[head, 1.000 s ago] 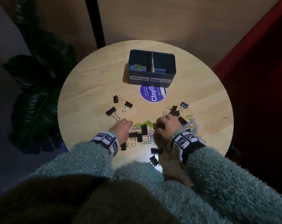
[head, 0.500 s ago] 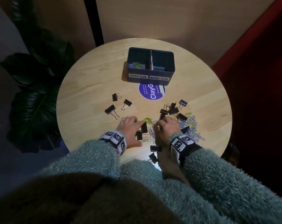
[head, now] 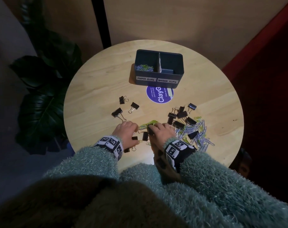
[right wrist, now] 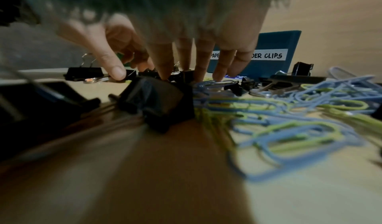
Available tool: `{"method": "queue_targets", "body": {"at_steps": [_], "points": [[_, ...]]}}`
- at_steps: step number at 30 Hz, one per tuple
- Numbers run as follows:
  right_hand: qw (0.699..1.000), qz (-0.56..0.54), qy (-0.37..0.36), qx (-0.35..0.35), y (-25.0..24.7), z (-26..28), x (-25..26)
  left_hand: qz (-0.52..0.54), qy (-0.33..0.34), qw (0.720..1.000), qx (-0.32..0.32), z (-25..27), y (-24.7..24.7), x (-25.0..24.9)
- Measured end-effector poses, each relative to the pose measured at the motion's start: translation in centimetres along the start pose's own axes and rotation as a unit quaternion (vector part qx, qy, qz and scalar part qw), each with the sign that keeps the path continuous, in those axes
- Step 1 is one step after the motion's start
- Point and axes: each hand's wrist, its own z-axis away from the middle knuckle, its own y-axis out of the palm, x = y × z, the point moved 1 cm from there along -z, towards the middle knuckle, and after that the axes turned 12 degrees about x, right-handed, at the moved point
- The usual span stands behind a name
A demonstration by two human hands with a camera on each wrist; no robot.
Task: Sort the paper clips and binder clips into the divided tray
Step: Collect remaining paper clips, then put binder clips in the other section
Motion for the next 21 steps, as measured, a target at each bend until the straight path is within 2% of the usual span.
{"method": "queue_targets", "body": {"at_steps": [4, 7, 10, 12, 15, 17, 19, 21], "points": [[0.999, 0.04, -0.025, 0.021, -1.2, -0.4, 0.2, 0.084, -0.015, 0.996, -0.03, 0.2, -0.4, 0.3], [0.999, 0.028, 0.014, -0.017, -2.1, -0.5, -0.3, 0.168, -0.042, 0.983, -0.065, 0.1, -1.2, 0.9], [0.997, 0.0, 0.061, -0.054, -2.4, -0.5, -0.8, 0.309, -0.081, 0.939, -0.127, -0.5, -2.0, 1.7], [0.998, -0.005, 0.044, -0.052, -2.3, -0.5, -0.8, 0.37, -0.1, 0.91, -0.161, -1.2, -2.7, 1.9], [0.999, 0.029, 0.024, -0.016, -2.1, -0.5, -0.8, 0.408, -0.108, 0.888, -0.183, -2.1, -3.6, 1.8], [0.997, 0.028, 0.075, -0.017, -2.0, -0.8, -1.2, 0.39, -0.105, 0.896, -0.186, -2.5, -3.7, 1.6], [0.992, -0.002, 0.124, -0.034, -2.2, -1.2, -1.5, 0.333, -0.097, 0.919, -0.189, -2.7, -3.7, 1.5], [0.993, -0.01, 0.118, -0.028, -2.2, -1.5, -1.6, 0.272, -0.074, 0.943, -0.175, -2.8, -3.2, 1.7]]}}
